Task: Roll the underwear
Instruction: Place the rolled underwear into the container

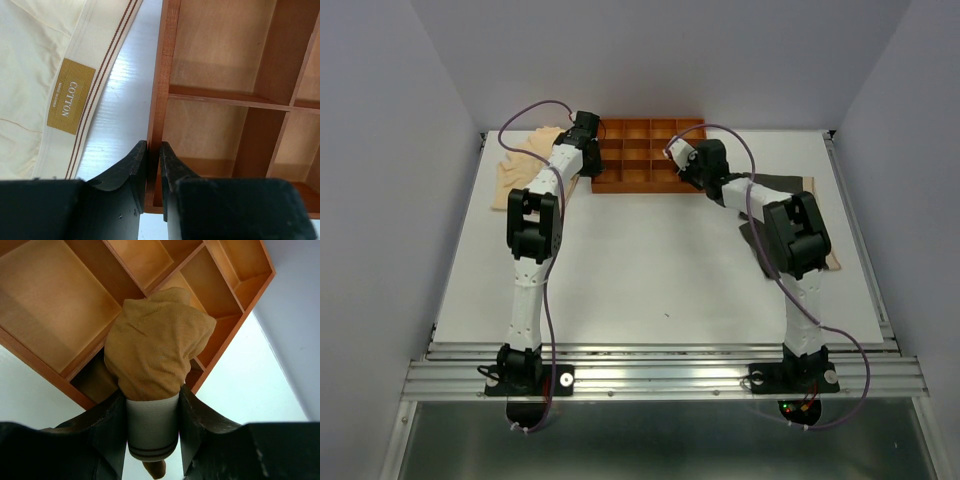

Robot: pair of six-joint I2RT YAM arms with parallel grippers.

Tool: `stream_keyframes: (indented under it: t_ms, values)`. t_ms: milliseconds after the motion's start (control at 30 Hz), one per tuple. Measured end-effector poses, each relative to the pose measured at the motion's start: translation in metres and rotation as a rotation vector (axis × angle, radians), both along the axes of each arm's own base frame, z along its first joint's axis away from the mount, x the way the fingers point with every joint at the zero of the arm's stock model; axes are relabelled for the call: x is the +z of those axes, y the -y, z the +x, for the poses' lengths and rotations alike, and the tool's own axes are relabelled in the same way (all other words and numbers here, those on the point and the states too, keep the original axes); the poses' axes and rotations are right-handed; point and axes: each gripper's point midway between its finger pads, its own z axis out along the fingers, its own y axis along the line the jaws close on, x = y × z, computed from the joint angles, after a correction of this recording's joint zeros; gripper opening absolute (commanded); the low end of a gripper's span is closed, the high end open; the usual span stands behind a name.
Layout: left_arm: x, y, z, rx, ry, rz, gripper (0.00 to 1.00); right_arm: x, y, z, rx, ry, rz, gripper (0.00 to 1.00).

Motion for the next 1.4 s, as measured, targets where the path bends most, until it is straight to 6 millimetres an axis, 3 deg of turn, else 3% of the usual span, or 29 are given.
stream_keyframes:
  t_ms: [333,567,900,1000,1133,1400]
  values:
    - [0.0,0.0,0.001,-0.002,0.003,-0.001,0.22,-0.005,-0.004,-0.002,-0.018,-0.073,0.065,0.01]
    - [0.0,0.002,0.002,-0.012,0.011,-0.004,0.22,-0.015,0.008,0.012,-0.031,-0.183,0.182,0.01]
    - [0.0,0.003,0.006,-0.034,0.028,0.0,0.22,-0.026,0.009,0.024,-0.022,-0.243,0.261,0.01]
    - [0.0,0.003,0.006,-0.037,0.03,0.002,0.22,-0.028,0.009,0.023,-0.013,-0.257,0.272,0.08]
    - [0.0,0.003,0.006,-0.04,0.03,0.003,0.22,-0.028,0.01,0.022,0.01,-0.258,0.264,0.38]
    - [0.0,0.005,0.009,-0.047,0.042,-0.001,0.22,-0.022,0.004,0.009,0.033,-0.292,0.312,0.54]
